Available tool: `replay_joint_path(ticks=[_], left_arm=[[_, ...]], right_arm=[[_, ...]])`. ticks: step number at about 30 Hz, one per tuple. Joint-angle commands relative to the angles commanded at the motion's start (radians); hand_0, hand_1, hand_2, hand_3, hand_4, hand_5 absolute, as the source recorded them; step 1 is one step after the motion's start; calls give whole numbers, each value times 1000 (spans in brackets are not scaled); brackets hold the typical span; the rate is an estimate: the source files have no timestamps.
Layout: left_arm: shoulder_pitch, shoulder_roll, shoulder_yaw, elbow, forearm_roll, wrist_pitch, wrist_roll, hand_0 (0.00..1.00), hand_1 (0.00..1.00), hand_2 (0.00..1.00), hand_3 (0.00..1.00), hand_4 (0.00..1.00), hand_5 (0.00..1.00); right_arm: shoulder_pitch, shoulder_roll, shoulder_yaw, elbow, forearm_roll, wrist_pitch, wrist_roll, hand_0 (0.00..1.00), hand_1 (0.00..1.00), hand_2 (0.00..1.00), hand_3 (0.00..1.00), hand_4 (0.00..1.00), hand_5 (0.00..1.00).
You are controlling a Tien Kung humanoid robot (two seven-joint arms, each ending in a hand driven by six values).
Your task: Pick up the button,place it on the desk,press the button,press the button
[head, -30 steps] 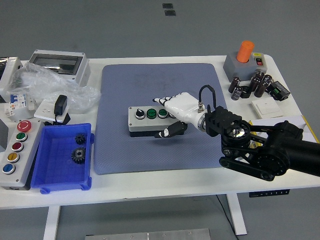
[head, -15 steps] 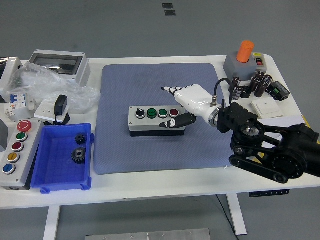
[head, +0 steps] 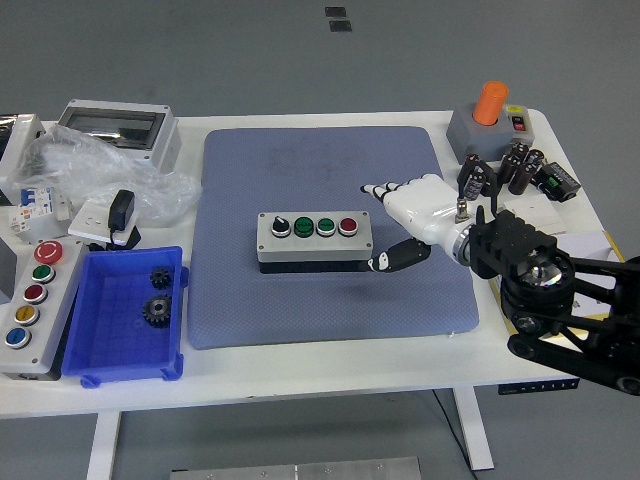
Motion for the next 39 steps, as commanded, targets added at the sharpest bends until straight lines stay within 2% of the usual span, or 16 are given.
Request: replay_joint_path(ticks=[5, 6, 12, 22, 29, 39], left_arm=[[-1, 1, 7, 0, -6, 1, 0, 619, 630, 573, 602, 569, 304], [0, 2, 10, 1, -9, 1, 0, 619, 630, 573, 602, 569, 304], [3, 3, 32, 2, -30, 3, -1, 619, 630, 572, 602, 568, 304], [1, 4, 35, 2, -33, 6, -2, 619, 630, 573, 602, 567, 305], [-2, 3, 38, 2, -35, 6, -2, 619, 630, 573, 602, 567, 305], [0, 3, 42, 2, -38, 8, -3, 619, 631, 573, 601, 567, 307]], right_arm=[[13, 21, -3, -13, 68, 12, 2, 384, 451, 320, 954, 410, 74], [14, 25, -5, -18, 72, 12, 2, 358, 402, 279, 994, 365, 2], [16, 39, -22, -43, 82, 9, 4, 357, 390, 266, 998, 364, 2], [18, 45, -46, -35, 93, 9, 5, 343, 388, 262, 998, 360, 2], [17, 57, -76, -55, 115, 21, 4, 342, 387, 262, 998, 361, 2], [17, 54, -70, -69, 152, 33, 16, 339, 381, 262, 992, 364, 2]])
